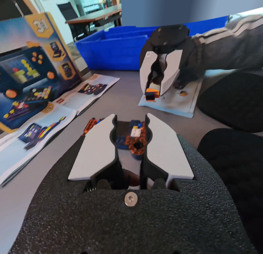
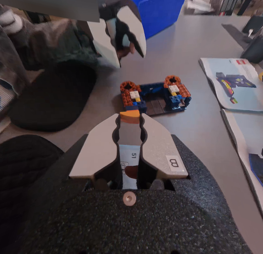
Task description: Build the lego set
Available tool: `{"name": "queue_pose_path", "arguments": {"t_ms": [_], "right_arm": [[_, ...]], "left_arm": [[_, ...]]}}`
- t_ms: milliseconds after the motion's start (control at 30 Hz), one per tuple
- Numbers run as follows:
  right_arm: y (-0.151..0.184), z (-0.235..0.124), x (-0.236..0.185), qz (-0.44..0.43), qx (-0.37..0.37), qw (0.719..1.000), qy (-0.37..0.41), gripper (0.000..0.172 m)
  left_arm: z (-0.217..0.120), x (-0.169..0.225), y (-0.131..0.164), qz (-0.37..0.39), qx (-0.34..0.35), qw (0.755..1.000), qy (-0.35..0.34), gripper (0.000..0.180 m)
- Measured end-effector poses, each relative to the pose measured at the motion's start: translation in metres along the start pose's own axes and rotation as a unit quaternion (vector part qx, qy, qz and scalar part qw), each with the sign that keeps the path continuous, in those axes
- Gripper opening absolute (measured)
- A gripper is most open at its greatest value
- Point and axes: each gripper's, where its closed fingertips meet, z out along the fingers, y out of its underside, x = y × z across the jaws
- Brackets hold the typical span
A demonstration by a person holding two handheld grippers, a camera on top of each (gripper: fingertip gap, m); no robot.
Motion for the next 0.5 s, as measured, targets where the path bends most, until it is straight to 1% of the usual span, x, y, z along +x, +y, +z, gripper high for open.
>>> {"name": "queue_pose_path", "arguments": {"t_ms": [67,133,267,400,500], "right_arm": [[0.008,0.007,0.005,-0.001,-0.026,1.0,-0.015,0.025],[0.011,0.016,0.005,0.006,-0.033,0.999,-0.037,0.025],[0.018,0.027,0.005,0.016,-0.052,0.997,-0.053,0.025],[0.018,0.032,0.01,0.038,-0.059,0.996,-0.053,0.025],[0.022,0.034,0.008,0.029,-0.074,0.995,-0.056,0.025]], "left_arm": [[-0.004,-0.009,0.011,-0.001,-0.022,1.0,-0.013,0.034],[-0.004,-0.007,0.017,-0.008,-0.036,0.999,0.001,0.034],[-0.005,0.001,0.036,0.002,-0.093,0.995,0.036,0.039],[-0.004,0.001,0.05,-0.003,-0.125,0.991,0.039,0.054],[-0.001,0.005,0.059,-0.001,-0.146,0.988,0.05,0.056]]}}
